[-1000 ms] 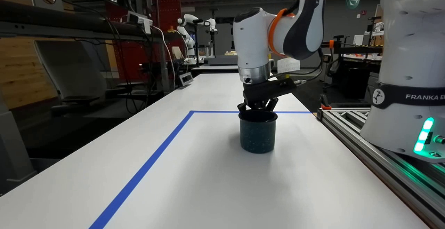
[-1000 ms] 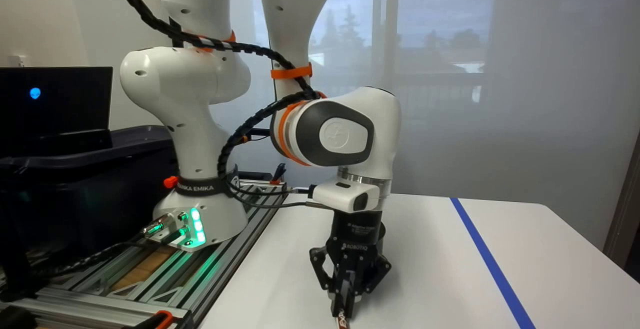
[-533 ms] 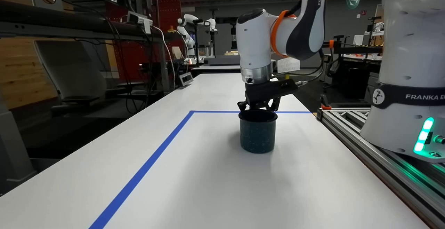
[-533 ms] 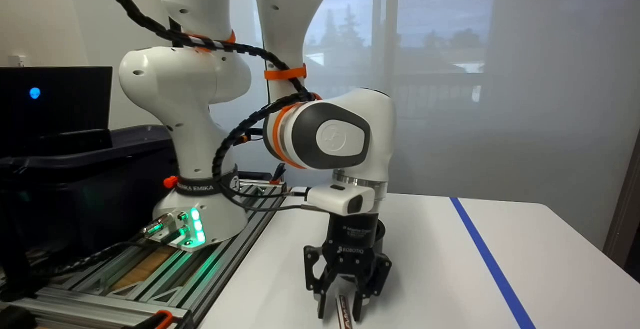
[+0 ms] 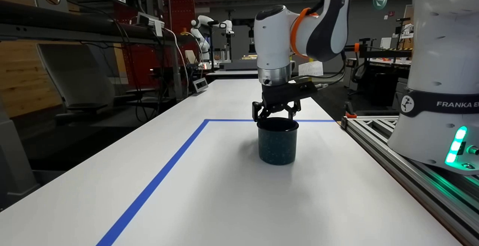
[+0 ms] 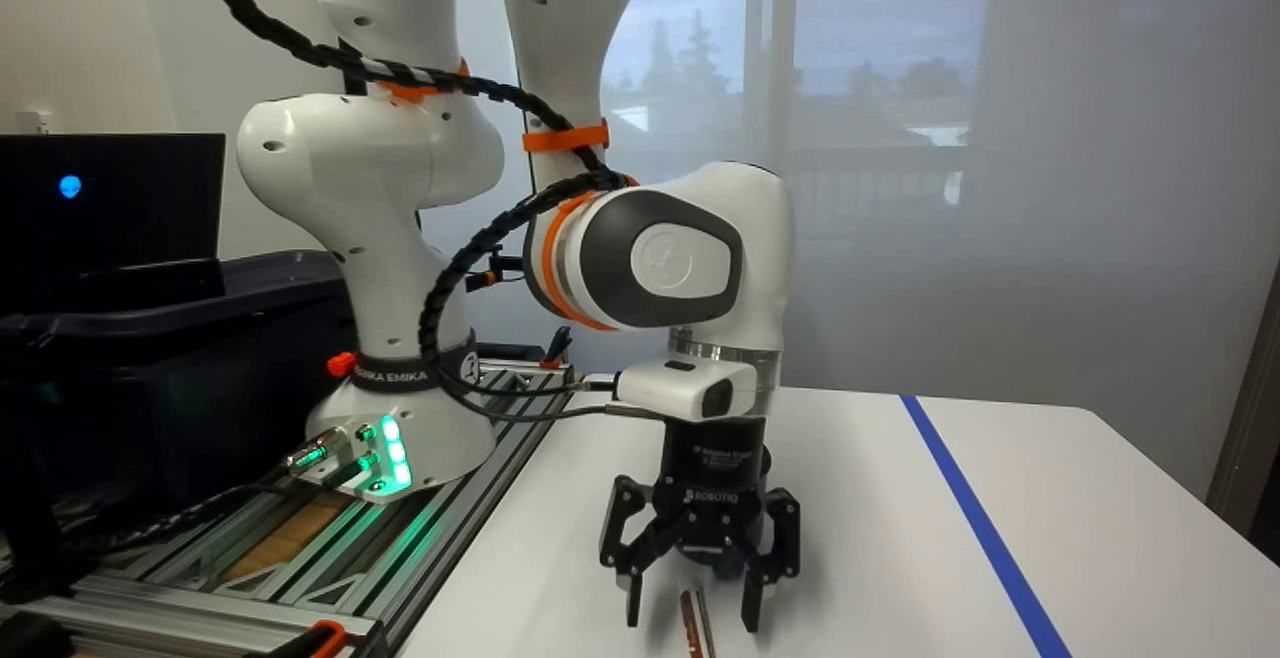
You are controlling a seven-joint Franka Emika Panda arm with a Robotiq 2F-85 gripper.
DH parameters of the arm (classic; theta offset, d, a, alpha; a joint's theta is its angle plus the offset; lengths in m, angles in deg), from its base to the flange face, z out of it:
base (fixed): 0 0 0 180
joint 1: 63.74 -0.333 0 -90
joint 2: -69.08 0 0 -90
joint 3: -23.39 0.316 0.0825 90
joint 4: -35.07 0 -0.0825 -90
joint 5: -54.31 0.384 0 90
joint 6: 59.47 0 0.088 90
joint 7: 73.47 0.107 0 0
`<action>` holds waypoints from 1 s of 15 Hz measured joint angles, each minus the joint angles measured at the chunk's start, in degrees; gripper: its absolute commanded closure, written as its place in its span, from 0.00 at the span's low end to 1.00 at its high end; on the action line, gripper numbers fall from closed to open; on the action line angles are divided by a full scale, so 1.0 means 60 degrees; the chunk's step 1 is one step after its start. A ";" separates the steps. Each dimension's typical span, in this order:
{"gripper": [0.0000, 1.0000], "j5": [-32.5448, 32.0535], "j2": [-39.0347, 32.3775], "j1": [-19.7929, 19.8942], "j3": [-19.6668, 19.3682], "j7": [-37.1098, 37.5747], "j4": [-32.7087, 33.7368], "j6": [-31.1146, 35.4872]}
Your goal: Put the marker on the table
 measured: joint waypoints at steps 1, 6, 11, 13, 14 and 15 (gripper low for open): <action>0.00 0.0000 0.0087 0.0011 0.0029 -0.0083 -0.0001 -0.0001; 0.00 0.0001 0.0815 0.0010 0.0286 -0.0578 -0.0001 -0.0171; 0.00 0.0169 0.1652 -0.0079 0.0746 -0.2881 -0.0003 -0.0174; 0.00 0.0611 0.1847 -0.0237 0.0816 -0.4176 -0.0005 -0.0023; 0.00 0.0932 0.1897 -0.0408 0.0768 -0.4869 -0.0006 0.0096; 0.00 0.1293 0.1907 -0.0577 0.0735 -0.5584 -0.0007 0.0230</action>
